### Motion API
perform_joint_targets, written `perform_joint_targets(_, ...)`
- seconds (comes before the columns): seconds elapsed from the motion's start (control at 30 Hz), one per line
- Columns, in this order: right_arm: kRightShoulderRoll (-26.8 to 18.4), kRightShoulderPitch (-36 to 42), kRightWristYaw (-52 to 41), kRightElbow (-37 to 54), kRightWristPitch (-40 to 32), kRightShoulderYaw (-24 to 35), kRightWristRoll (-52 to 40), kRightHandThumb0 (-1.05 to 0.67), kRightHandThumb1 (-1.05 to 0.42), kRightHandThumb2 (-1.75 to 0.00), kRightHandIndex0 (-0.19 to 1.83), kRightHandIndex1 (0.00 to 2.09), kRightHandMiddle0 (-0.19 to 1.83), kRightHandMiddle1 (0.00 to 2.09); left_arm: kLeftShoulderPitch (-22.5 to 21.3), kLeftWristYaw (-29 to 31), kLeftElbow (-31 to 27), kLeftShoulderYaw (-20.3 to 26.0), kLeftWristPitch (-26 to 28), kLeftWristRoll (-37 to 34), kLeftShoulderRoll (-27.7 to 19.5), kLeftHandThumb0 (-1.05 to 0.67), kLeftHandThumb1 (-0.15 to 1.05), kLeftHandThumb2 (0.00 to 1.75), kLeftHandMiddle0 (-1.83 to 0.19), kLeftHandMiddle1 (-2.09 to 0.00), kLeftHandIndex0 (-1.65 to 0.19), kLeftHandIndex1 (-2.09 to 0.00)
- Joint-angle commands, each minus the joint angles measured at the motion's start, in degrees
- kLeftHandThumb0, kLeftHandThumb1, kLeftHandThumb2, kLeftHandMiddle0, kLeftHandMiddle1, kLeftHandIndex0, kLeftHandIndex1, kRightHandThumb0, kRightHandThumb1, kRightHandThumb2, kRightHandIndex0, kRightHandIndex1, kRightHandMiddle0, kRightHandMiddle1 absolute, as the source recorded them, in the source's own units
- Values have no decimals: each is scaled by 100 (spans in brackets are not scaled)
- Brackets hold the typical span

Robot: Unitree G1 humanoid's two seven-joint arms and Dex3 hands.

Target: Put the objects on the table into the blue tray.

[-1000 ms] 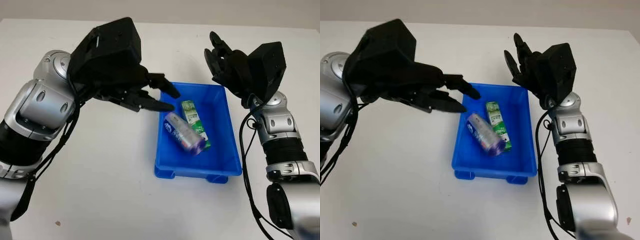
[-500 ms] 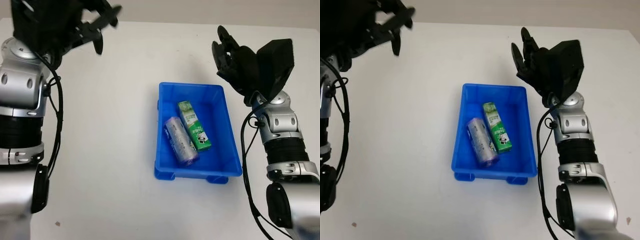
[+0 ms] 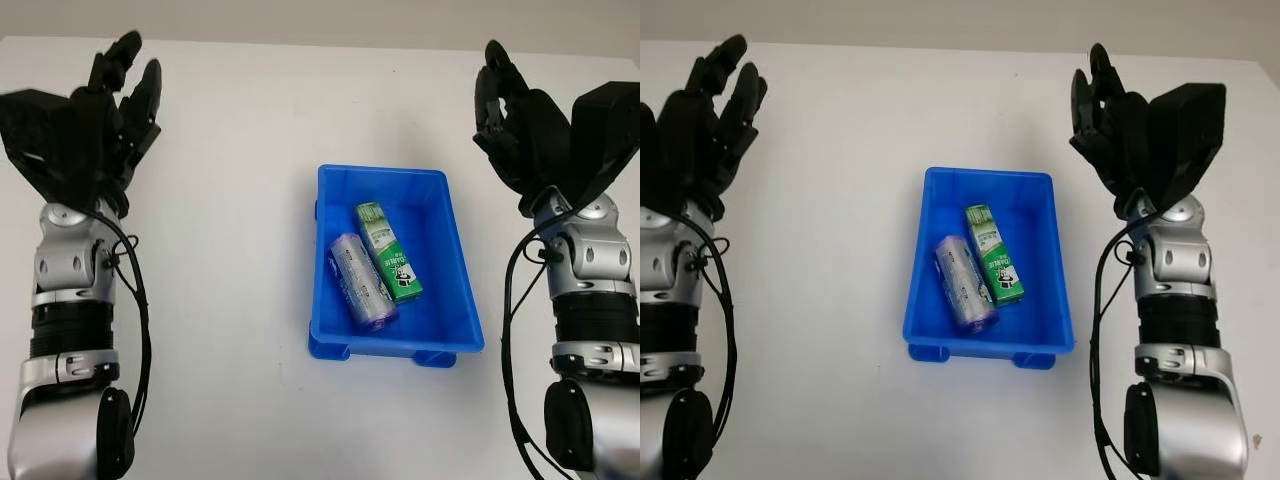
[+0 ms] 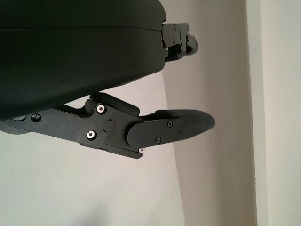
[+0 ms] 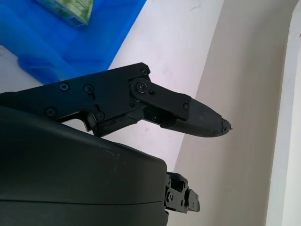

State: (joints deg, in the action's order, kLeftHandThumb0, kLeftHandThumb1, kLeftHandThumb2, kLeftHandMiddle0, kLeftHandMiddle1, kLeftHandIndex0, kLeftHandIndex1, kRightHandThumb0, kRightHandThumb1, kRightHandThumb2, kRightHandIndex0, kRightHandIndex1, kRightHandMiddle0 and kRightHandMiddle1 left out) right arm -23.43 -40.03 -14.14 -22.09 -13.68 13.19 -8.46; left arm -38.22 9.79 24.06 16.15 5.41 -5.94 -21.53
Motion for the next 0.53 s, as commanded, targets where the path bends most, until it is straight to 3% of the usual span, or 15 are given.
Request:
perform_joint_targets(0.0, -10, 113, 49, 136, -17, 57, -41, -75, -105, -77, -19, 0, -19, 0, 32, 55, 69, -34, -185, -40, -26, -68, 105, 55, 19, 0, 19, 0)
perform_joint_targets(0.5, 190, 269, 49, 149, -146, -41, -180, -70, -105, -83, -19, 0, -19, 0, 413, 33, -73, -165, -213, -198, 178, -71, 105, 53, 19, 0, 19, 0)
